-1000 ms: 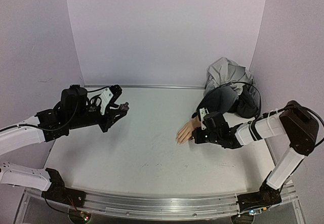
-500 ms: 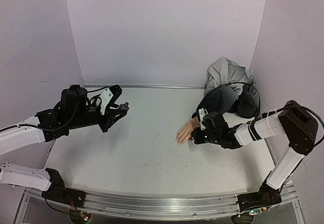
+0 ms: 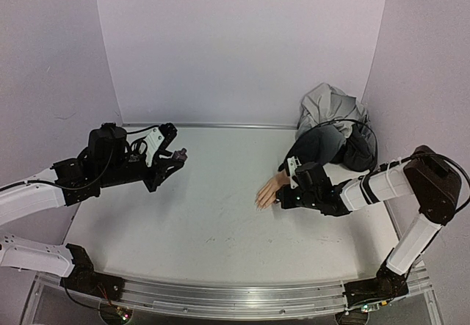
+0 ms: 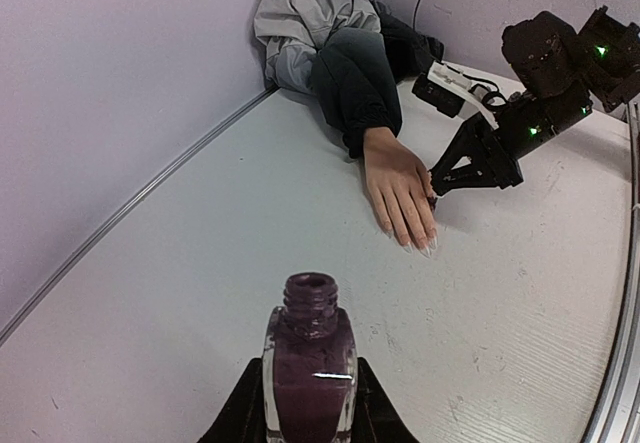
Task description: Paint the nails
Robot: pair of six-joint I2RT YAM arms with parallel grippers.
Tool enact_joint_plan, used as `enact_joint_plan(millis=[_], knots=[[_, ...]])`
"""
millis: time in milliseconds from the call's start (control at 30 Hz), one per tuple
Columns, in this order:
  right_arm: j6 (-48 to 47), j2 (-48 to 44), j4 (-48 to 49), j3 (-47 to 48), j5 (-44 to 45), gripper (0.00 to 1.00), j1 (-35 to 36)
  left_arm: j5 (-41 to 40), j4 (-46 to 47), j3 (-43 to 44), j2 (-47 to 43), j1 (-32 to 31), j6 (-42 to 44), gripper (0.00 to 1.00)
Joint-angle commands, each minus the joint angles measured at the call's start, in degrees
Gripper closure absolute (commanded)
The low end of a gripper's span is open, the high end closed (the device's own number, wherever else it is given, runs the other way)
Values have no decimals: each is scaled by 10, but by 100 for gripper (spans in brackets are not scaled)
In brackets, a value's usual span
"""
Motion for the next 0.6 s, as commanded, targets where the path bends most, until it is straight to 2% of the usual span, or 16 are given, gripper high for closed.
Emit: enact_joint_plan(millis=[0,433,567], knots=[[2,-1,14,16,-5,100,3,8,24,36,-15,3,-6,100],[17,-41,5,-3,-14,100,4,10,24,36,-15,3,-7,100],[25,-71,-17,-10,14,100,4,10,24,36,-17,3,-7,100]])
